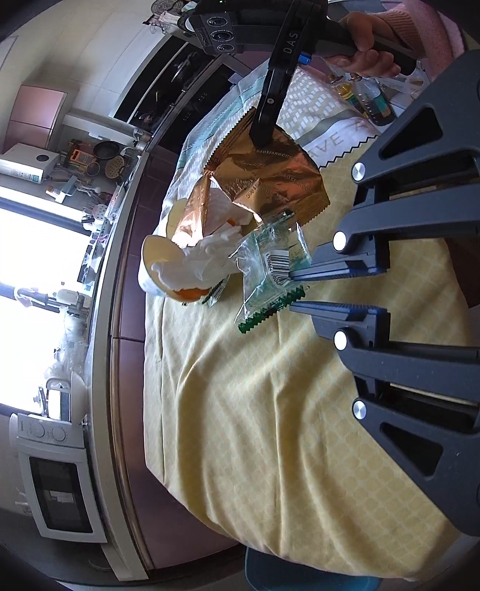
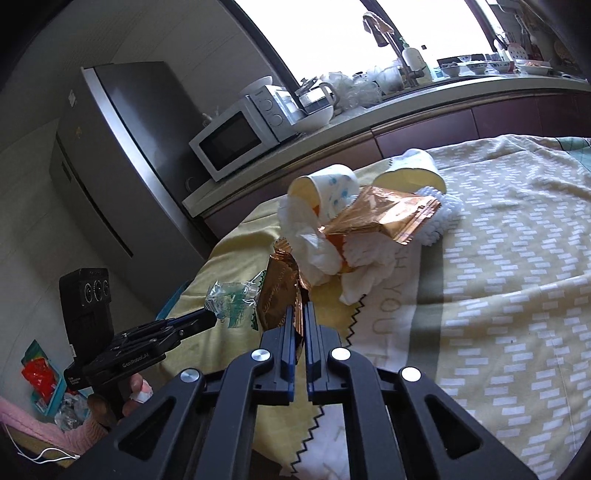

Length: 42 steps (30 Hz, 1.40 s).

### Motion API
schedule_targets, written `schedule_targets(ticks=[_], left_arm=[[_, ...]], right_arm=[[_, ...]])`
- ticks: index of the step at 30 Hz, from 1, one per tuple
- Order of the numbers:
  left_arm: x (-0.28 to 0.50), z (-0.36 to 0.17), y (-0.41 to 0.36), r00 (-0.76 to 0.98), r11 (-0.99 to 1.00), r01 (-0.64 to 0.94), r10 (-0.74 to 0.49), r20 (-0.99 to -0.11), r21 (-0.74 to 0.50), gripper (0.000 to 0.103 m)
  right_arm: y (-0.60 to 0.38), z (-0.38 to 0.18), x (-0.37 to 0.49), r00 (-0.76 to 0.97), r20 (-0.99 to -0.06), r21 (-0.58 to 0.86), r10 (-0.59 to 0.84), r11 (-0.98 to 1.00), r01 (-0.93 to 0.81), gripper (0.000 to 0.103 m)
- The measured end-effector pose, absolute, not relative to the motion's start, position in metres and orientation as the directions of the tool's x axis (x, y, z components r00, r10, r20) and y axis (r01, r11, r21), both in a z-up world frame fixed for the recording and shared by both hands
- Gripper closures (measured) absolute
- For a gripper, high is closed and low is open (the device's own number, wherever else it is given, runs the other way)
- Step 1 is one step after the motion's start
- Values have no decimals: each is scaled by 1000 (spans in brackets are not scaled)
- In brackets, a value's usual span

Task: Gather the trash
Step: 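Carry wrapper and bag over the teal bin and open both tools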

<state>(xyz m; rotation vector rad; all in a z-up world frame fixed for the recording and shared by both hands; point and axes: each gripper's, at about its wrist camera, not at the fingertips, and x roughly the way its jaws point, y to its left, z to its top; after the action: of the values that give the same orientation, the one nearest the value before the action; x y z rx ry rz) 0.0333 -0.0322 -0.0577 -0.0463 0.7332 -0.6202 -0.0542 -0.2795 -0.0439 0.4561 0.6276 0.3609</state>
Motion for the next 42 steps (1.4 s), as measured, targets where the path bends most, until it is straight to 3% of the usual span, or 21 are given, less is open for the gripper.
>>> schedule_targets(ticks=[8, 20, 28, 42], left_arm=[[28, -48, 53, 692, 909, 346, -414, -592, -232, 91], [42, -34, 201, 803, 972, -19, -124, -583, -233, 91], [66, -50, 249, 783, 973, -147, 6, -622, -176, 91], [122, -95, 278, 698, 961, -238, 72, -712, -137, 91]], right_arm=[[-222, -24, -18, 691, -426, 527, 584, 781, -335, 99], [-111, 2, 73, 542, -412, 506, 733, 678, -532, 99], [-41, -5, 116, 463, -457, 504, 759, 650, -569, 99], [43, -41, 162, 364, -611, 482, 703, 694, -535, 99]])
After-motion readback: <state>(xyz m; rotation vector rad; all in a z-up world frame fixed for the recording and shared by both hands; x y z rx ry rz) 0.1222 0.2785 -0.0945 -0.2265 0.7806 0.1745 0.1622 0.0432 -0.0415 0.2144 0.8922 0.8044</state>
